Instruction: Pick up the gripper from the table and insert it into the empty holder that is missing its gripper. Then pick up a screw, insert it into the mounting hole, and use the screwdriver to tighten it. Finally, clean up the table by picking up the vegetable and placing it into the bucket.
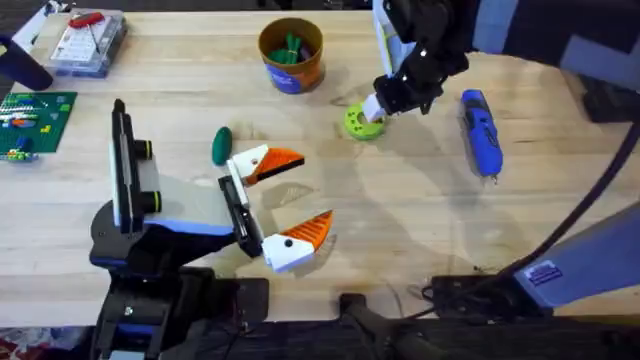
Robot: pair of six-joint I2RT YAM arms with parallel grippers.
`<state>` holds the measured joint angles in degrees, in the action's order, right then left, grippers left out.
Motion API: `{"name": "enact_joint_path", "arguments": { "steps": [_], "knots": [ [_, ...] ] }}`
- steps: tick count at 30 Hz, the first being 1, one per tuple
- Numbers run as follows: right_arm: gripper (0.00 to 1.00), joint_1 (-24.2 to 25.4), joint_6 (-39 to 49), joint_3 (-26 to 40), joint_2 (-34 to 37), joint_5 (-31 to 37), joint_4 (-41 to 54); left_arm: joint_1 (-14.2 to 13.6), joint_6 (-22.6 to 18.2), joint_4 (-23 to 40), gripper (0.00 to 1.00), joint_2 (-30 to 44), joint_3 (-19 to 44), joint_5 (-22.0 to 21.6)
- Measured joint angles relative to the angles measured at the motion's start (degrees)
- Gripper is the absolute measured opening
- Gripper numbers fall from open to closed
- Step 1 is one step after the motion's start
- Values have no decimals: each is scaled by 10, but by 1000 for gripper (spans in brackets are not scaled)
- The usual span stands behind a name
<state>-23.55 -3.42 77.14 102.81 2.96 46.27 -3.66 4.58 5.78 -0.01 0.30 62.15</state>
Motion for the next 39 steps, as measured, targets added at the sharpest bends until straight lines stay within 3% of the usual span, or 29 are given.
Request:
{"name": "enact_joint_path", "arguments": {
  "steps": [31,39],
  "knots": [
    [467,0,5,0,36,0,-16,0,0,0,991,0,0,0],
    [363,0,5,0,36,0,-16,0,0,0,991,0,0,0]
  ]
}}
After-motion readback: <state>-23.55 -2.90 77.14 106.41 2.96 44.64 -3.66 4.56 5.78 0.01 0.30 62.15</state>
